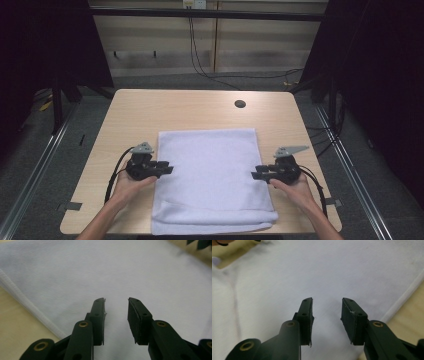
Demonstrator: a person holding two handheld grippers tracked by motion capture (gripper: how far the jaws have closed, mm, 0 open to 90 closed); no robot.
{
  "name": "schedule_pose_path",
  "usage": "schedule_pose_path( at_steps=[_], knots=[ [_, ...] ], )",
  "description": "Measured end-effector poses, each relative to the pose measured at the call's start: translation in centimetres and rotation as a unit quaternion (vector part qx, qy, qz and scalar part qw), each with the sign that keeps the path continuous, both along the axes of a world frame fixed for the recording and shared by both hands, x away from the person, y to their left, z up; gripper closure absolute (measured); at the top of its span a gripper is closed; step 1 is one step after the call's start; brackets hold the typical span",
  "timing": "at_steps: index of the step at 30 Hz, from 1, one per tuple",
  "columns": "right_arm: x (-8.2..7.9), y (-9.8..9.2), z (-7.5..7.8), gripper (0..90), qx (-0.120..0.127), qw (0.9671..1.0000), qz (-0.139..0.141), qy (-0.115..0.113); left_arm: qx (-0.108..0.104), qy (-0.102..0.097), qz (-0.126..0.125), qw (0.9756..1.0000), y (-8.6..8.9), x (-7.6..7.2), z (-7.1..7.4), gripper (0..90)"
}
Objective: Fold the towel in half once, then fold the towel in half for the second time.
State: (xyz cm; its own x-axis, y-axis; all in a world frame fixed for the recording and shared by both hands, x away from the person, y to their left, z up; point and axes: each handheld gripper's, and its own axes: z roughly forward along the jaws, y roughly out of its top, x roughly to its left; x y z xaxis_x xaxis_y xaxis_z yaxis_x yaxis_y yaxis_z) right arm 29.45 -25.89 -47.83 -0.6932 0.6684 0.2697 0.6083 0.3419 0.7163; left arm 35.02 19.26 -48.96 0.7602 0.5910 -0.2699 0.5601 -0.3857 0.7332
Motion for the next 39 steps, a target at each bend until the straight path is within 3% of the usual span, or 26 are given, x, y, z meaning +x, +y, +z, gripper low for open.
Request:
schedule_pose_path(
  at_steps=[1, 4, 5, 6, 10, 11, 14, 16, 22, 31, 33, 39],
  knots=[
    [1.0, 0.5, -0.2, 60.5, -0.014, 0.9999, 0.003, -0.002, 0.005, 0.007, 0.010, 0.9999, -0.1, 0.4, -0.2, 66.2],
    [3.1, 1.6, -0.9, 58.1, -0.038, 0.9992, -0.008, -0.007, 0.025, 0.015, 0.006, 0.9995, -0.1, 1.5, -1.0, 60.9],
    [3.8, 1.9, -1.1, 57.2, -0.044, 0.9990, -0.011, -0.005, 0.019, 0.016, 0.011, 0.9996, 0.1, 1.6, -1.1, 60.3],
    [4.1, 2.1, -1.3, 56.6, -0.052, 0.9985, -0.014, -0.009, 0.012, 0.019, 0.010, 0.9997, 0.3, 1.6, -1.2, 60.5],
    [4.7, 2.8, -2.2, 59.6, -0.080, 0.9961, -0.021, -0.030, 0.039, 0.002, -0.004, 0.9992, 0.2, 1.1, -1.1, 61.6],
    [4.5, 2.9, -2.3, 61.8, -0.086, 0.9953, -0.018, -0.041, 0.043, 0.000, -0.006, 0.9990, 0.2, 1.0, -1.1, 66.1],
    [3.8, 2.5, -2.2, 73.1, -0.087, 0.9955, -0.016, -0.036, 0.046, -0.005, -0.012, 0.9989, 0.5, 0.6, -1.2, 82.7],
    [2.9, 2.1, -2.3, 76.9, -0.074, 0.9967, -0.012, -0.031, 0.052, -0.004, -0.020, 0.9984, 0.5, 0.1, -1.1, 85.9],
    [0.3, 1.6, -2.1, 80.7, -0.068, 0.9976, 0.002, -0.015, 0.055, -0.002, -0.040, 0.9977, 0.3, -1.7, -1.0, 87.4],
    [-1.5, 1.0, -2.0, 79.9, -0.053, 0.9983, 0.020, 0.008, 0.043, 0.011, -0.066, 0.9968, 0.5, -4.2, -0.9, 87.2],
    [-2.2, 0.9, -1.9, 79.8, -0.052, 0.9982, 0.026, 0.014, 0.046, 0.006, -0.072, 0.9963, 0.6, -5.0, -0.9, 86.9],
    [-4.5, 0.9, -1.7, 78.9, -0.044, 0.9969, 0.051, 0.040, 0.045, 0.021, -0.094, 0.9944, 1.1, -7.2, -0.7, 84.1]
  ],
)
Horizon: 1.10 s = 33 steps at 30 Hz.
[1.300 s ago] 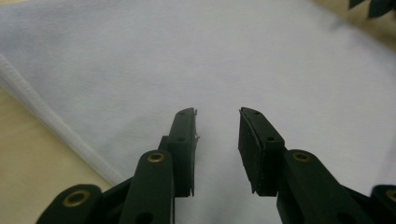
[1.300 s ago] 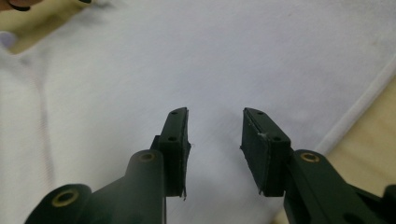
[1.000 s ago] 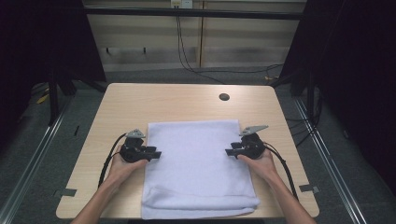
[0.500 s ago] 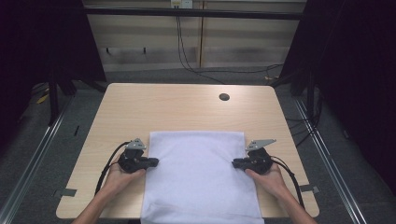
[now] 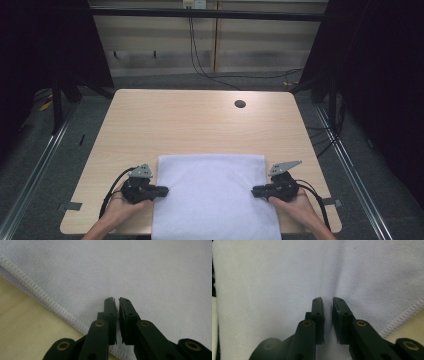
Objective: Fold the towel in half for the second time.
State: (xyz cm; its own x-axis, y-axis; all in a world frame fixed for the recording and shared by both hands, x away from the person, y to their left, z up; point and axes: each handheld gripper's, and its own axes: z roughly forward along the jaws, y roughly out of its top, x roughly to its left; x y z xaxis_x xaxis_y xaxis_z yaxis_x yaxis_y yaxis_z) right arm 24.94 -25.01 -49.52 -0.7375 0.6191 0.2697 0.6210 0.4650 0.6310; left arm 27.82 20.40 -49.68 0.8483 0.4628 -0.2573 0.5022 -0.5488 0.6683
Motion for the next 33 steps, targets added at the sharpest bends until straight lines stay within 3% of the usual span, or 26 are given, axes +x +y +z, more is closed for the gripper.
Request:
schedule_pose_path(
  at_steps=[4, 5, 7, 10, 12, 15, 17, 18, 20, 21, 23, 24, 27, 31, 33],
  knots=[
    [-1.0, 0.2, 0.2, 72.5, -0.004, 0.9999, 0.015, 0.007, 0.006, 0.007, -0.014, 0.9999, 0.2, -1.1, 0.5, 74.8],
    [-0.9, 0.2, 0.2, 69.9, 0.000, 0.9998, 0.022, 0.002, 0.003, 0.006, -0.009, 0.9999, 0.3, -1.0, 0.5, 71.4],
    [-0.4, -0.3, 0.4, 66.1, 0.010, 0.9999, 0.006, -0.006, -0.003, -0.004, 0.010, 0.9999, 0.5, -0.2, 0.9, 65.6],
    [1.9, -1.7, 1.4, 64.2, 0.024, 0.9983, -0.038, -0.039, -0.018, -0.029, 0.044, 0.9984, 1.0, 1.9, 1.8, 61.8],
    [3.4, -2.4, 1.6, 63.7, 0.011, 0.9967, -0.056, -0.057, -0.018, -0.041, 0.060, 0.9972, 1.2, 3.2, 2.2, 60.8],
    [5.8, -3.3, 1.4, 62.1, 0.009, 0.9943, -0.083, -0.067, -0.028, -0.041, 0.097, 0.9941, 1.9, 5.7, 2.1, 59.2],
    [7.2, -3.4, 1.1, 59.7, 0.008, 0.9932, -0.093, -0.070, -0.023, -0.045, 0.114, 0.9922, 2.1, 6.9, 1.9, 57.9],
    [7.7, -3.4, 1.0, 59.0, 0.015, 0.9930, -0.096, -0.067, -0.034, -0.043, 0.124, 0.9908, 2.3, 7.4, 1.7, 56.5],
    [8.9, -3.2, 0.8, 56.4, 0.011, 0.9933, -0.093, -0.067, -0.020, -0.033, 0.132, 0.9905, 2.4, 8.2, 1.2, 55.2],
    [9.1, -3.0, 0.7, 55.5, 0.009, 0.9933, -0.095, -0.065, -0.016, -0.025, 0.127, 0.9915, 2.4, 8.7, 0.9, 54.2],
    [9.8, -2.9, 0.4, 55.0, 0.012, 0.9942, -0.090, -0.058, -0.015, -0.026, 0.134, 0.9905, 2.3, 9.0, 0.4, 53.4],
    [9.9, -2.9, 0.2, 54.6, 0.008, 0.9945, -0.086, -0.059, -0.019, -0.021, 0.129, 0.9913, 2.2, 9.0, 0.3, 53.0],
    [9.9, -2.8, -0.1, 54.7, 0.007, 0.9959, -0.078, -0.046, -0.005, -0.013, 0.106, 0.9942, 1.5, 8.7, -0.1, 49.9],
    [9.5, -2.3, -0.6, 55.4, -0.014, 0.9962, -0.075, -0.043, -0.009, -0.017, 0.102, 0.9946, 1.1, 8.4, -0.4, 46.6],
    [9.4, -2.2, -0.4, 58.8, -0.017, 0.9962, -0.076, -0.039, -0.006, -0.019, 0.099, 0.9949, 1.1, 8.3, -0.4, 50.5]
  ],
)
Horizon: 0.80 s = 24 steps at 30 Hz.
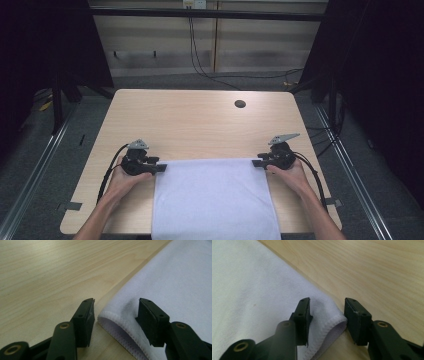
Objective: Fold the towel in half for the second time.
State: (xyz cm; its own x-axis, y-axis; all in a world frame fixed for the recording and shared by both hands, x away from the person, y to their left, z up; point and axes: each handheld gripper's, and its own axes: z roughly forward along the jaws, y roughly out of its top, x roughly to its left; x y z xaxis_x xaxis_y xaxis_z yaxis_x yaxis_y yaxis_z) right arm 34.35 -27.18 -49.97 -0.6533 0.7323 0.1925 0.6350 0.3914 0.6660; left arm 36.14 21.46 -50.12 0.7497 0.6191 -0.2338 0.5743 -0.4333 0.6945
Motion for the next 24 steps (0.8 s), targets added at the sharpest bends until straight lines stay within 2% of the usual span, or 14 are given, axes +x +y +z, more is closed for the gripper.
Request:
schedule_pose_path(
  at_steps=[2, 4, 7, 11, 15, 17, 21, 23, 24],
  knots=[
    [-0.1, -0.1, 0.0, 65.6, 0.004, 1.0000, -0.003, 0.006, 0.007, -0.002, -0.009, 0.9999, -0.1, -0.2, 0.1, 59.0],
    [-0.2, -0.2, 0.0, 70.6, 0.009, 0.9999, -0.003, 0.013, 0.008, 0.003, -0.021, 0.9998, -0.2, -0.3, 0.1, 73.1],
    [-0.4, -0.1, 0.1, 79.8, 0.014, 0.9998, 0.002, 0.017, 0.004, 0.006, -0.023, 0.9997, -0.1, -0.3, 0.2, 80.9],
    [-0.3, -0.5, 0.9, 85.0, 0.036, 0.9993, -0.002, 0.011, -0.009, 0.006, -0.023, 0.9997, 0.3, 0.1, 0.8, 84.0],
    [0.5, -1.4, 3.1, 85.7, 0.071, 0.9975, -0.003, -0.002, -0.033, -0.002, -0.014, 0.9994, 0.6, 0.8, 2.0, 84.9],
    [0.9, -1.4, 3.9, 85.9, 0.075, 0.9970, -0.008, -0.013, -0.052, -0.010, -0.006, 0.9986, 0.7, 1.4, 3.0, 85.1],
    [2.0, -1.5, 4.8, 85.9, 0.078, 0.9963, -0.024, -0.025, -0.045, -0.028, 0.004, 0.9986, 0.3, 2.5, 4.6, 85.2],
    [2.5, -1.7, 5.5, 85.9, 0.088, 0.9948, -0.036, -0.036, -0.045, -0.041, 0.012, 0.9981, 0.3, 3.3, 5.7, 85.3],
    [2.7, -1.8, 5.8, 85.9, 0.091, 0.9941, -0.038, -0.045, -0.056, -0.049, 0.018, 0.9970, 0.3, 3.7, 6.4, 85.3]
  ],
)
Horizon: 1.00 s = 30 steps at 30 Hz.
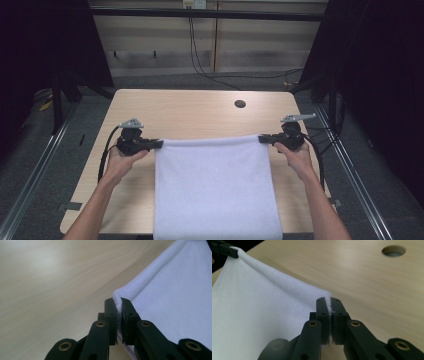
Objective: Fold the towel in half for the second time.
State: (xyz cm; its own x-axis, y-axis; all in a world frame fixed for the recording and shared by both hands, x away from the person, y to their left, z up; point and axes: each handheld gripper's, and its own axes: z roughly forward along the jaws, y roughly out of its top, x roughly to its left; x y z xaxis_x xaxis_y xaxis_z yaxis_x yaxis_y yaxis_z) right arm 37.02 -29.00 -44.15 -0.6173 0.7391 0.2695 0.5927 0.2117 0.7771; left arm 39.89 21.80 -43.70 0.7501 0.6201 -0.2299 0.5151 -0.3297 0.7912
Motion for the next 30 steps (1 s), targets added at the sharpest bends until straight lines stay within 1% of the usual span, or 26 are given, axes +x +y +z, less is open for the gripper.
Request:
schedule_pose_path(
  at_steps=[2, 4, 7, 9, 11, 13, 15, 16, 17, 18, 19, 20, 22, 23, 24, 25, 26, 28, 29, 30],
  knots=[
    [0.5, -0.2, 1.1, 86.0, 0.010, 0.9998, -0.010, -0.014, -0.014, -0.012, 0.008, 0.9998, -0.1, 0.8, 1.0, 85.5],
    [1.0, -0.3, 1.9, 86.1, 0.012, 0.9995, -0.016, -0.025, -0.015, -0.020, 0.014, 0.9996, -0.3, 1.2, 1.6, 85.6],
    [1.6, -0.4, 2.5, 86.1, 0.019, 0.9991, -0.020, -0.031, -0.020, -0.029, 0.019, 0.9992, -0.4, 1.7, 2.3, 85.6],
    [2.1, -0.6, 3.1, 86.2, 0.020, 0.9988, -0.024, -0.039, -0.028, -0.034, 0.023, 0.9988, -0.3, 2.2, 3.1, 85.7],
    [2.3, -0.6, 4.3, 86.2, 0.019, 0.9981, -0.030, -0.051, -0.033, -0.040, 0.029, 0.9982, -0.4, 2.7, 4.1, 85.5],
    [2.5, -0.4, 5.5, 86.3, 0.014, 0.9966, -0.039, -0.072, -0.039, -0.053, 0.030, 0.9974, -0.4, 3.0, 5.2, 85.5],
    [2.6, -0.5, 6.6, 86.4, 0.021, 0.9953, -0.044, -0.084, -0.053, -0.066, 0.033, 0.9959, -0.5, 2.9, 6.4, 85.5],
    [2.6, -0.5, 7.1, 86.4, 0.022, 0.9949, -0.044, -0.087, -0.052, -0.072, 0.031, 0.9956, -0.6, 2.7, 6.7, 85.5],
    [2.5, -0.5, 7.3, 86.3, 0.027, 0.9947, -0.042, -0.089, -0.052, -0.075, 0.025, 0.9955, -0.6, 2.4, 6.9, 85.5],
    [2.3, -0.6, 7.5, 86.4, 0.028, 0.9946, -0.039, -0.092, -0.044, -0.082, 0.017, 0.9955, -0.7, 1.9, 6.9, 85.5],
    [1.9, -0.6, 7.5, 86.4, 0.024, 0.9946, -0.036, -0.095, -0.040, -0.084, 0.013, 0.9955, -0.7, 1.5, 6.8, 85.5],
    [1.6, -0.7, 7.5, 86.4, 0.022, 0.9947, -0.032, -0.095, -0.038, -0.086, 0.004, 0.9956, -0.6, 0.8, 6.6, 85.5],
    [0.2, -0.9, 7.3, 86.4, 0.012, 0.9953, -0.018, -0.094, -0.045, -0.083, -0.007, 0.9955, -0.3, -0.6, 6.2, 85.5],
    [-0.5, -1.0, 7.2, 86.3, 0.009, 0.9955, -0.011, -0.094, -0.046, -0.086, -0.012, 0.9952, -0.2, -1.1, 6.1, 85.5],
    [-1.2, -1.1, 7.1, 86.3, 0.008, 0.9954, -0.006, -0.095, -0.054, -0.085, -0.020, 0.9948, 0.1, -2.4, 5.8, 85.6],
    [-2.5, -1.3, 6.9, 86.3, 0.012, 0.9952, 0.005, -0.097, -0.058, -0.085, -0.026, 0.9943, 0.3, -3.1, 5.6, 85.6],
    [-3.1, -1.3, 6.9, 86.3, 0.011, 0.9951, 0.011, -0.098, -0.060, -0.082, -0.031, 0.9944, 0.3, -3.9, 5.4, 85.6],
    [-4.9, -1.4, 6.5, 86.3, 0.012, 0.9949, 0.022, -0.098, -0.056, -0.079, -0.049, 0.9941, 0.5, -5.7, 5.0, 85.6],
    [-5.8, -1.4, 6.3, 86.3, 0.007, 0.9949, 0.027, -0.097, -0.054, -0.075, -0.056, 0.9941, 0.6, -6.3, 4.8, 85.5],
    [-6.5, -1.3, 6.1, 86.3, 0.004, 0.9950, 0.028, -0.096, -0.045, -0.068, -0.067, 0.9945, 0.7, -7.5, 4.5, 85.2]
  ],
)
